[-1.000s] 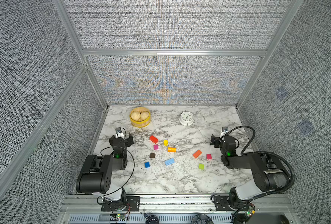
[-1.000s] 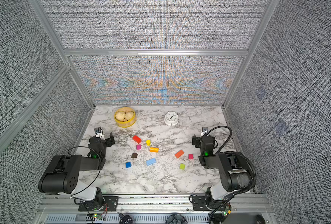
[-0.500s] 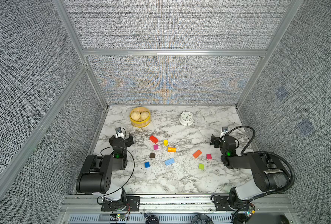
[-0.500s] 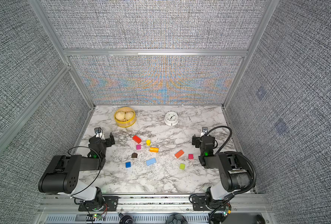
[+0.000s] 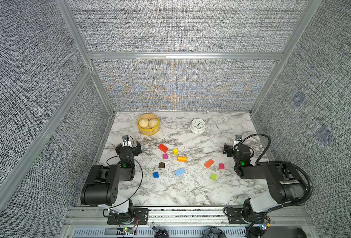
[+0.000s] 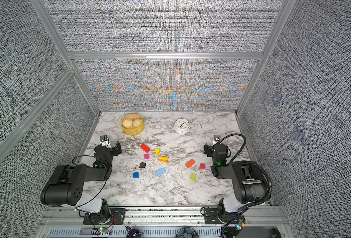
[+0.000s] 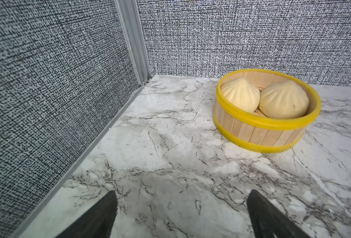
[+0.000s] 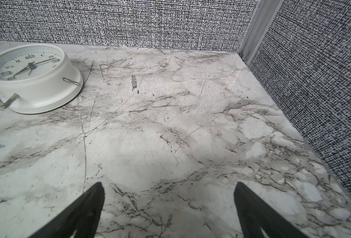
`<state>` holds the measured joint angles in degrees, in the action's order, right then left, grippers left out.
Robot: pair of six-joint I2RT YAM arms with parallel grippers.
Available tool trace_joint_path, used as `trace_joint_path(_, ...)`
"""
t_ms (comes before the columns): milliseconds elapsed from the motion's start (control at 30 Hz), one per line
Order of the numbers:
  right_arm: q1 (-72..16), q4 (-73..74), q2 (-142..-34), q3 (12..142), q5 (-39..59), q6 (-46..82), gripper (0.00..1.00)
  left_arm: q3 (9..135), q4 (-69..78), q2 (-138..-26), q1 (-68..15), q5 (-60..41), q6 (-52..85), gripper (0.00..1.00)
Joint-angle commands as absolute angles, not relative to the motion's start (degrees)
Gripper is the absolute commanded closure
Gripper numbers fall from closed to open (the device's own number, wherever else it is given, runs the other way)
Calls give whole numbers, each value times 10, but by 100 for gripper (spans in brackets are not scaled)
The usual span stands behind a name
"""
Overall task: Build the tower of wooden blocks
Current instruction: 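Raise both arms from rest toward the scattered blocks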
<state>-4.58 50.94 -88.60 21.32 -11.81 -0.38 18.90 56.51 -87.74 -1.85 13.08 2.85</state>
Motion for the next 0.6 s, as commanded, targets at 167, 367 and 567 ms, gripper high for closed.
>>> trace_joint_path(167,-47,337,-773,254,-151,25,1,191,570,-876,-18,132,20,1)
trace_joint_path(367,-60,208,-696,282,-146,72,1,292,286,-737,-19,130,36,1)
trace_joint_path(567,-97,23,-626,363,-168,97,1,419,91,-664,-20,-1,37,1)
